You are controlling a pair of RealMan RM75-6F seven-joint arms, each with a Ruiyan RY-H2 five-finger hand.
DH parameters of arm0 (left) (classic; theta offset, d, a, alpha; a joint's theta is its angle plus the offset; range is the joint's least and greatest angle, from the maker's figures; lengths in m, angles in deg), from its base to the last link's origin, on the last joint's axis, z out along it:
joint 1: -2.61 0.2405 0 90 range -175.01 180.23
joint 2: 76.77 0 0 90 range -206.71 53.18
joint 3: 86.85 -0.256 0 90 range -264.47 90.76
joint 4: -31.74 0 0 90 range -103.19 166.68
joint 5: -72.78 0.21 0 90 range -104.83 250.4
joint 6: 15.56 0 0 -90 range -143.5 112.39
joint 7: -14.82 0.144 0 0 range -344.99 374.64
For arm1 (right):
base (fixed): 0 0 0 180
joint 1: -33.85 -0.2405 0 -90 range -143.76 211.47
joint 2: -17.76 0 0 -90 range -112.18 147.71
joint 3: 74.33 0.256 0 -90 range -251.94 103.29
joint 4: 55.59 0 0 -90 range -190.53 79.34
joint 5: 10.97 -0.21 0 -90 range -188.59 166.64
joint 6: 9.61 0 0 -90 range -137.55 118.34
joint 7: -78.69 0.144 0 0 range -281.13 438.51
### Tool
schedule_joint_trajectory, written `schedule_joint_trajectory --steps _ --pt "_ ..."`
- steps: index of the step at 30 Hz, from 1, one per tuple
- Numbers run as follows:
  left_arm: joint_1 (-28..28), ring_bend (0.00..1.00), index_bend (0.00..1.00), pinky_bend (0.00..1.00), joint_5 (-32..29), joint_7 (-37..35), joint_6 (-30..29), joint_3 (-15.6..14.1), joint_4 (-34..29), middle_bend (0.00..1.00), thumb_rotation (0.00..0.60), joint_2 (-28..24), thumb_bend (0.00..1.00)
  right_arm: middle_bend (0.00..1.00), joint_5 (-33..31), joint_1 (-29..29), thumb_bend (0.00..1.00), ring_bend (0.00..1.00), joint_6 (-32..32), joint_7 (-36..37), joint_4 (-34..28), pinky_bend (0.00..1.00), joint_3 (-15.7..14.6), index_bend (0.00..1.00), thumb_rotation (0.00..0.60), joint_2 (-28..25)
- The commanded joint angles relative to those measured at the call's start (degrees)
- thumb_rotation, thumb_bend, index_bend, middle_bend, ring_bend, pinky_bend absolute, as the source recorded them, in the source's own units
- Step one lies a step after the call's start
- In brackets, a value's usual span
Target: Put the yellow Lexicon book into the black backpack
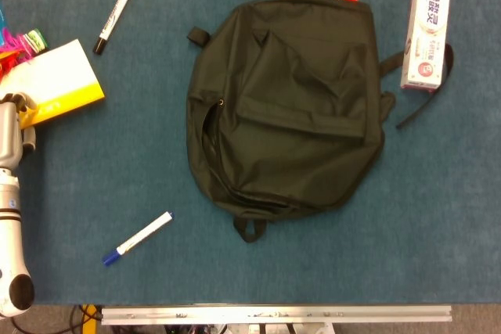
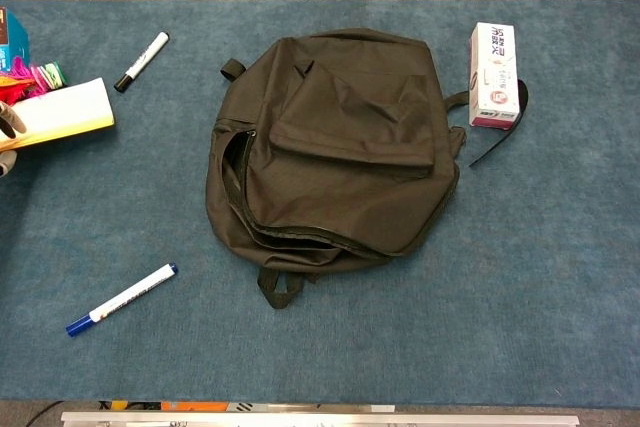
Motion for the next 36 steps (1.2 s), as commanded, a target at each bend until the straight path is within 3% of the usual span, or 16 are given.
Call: schedule_joint_trajectory --steps 1,10,24,36 --pt "0.1 0.39 0.48 0.34 0.9 -0.5 -0.9 0.2 1.0 0.43 0.600 0.6 0.38 0.36 0.0 0.0 0.09 0.29 0.0 0.0 0.0 0.38 0.0 0.28 0.600 0.0" --pt "0.5 0.42 0.54 0.36 3.5 -3.4 -2.8 0.6 3.8 0.45 0.600 1.7 0.38 0.37 0.0 0.1 0.09 0.29 -0.1 0.3 0.0 0.38 0.0 0.28 0.600 -0.1" --pt "1.2 0.48 0.60 0.48 9.2 -11.1 -6.5 0.5 4.7 0.52 0.600 1.3 0.38 0.37 1.1 0.1 0.09 0.29 -0.2 -0.1 -0.6 0.38 -0.4 0.28 0.600 -0.5" --pt "3.8 0.49 0.61 0.50 16.9 -20.3 -12.8 -1.8 -1.9 0.54 0.600 -4.6 0.38 0.37 4.4 -2.5 0.09 0.29 3.1 -4.0 -3.8 0.38 -1.4 0.28 0.600 -1.2"
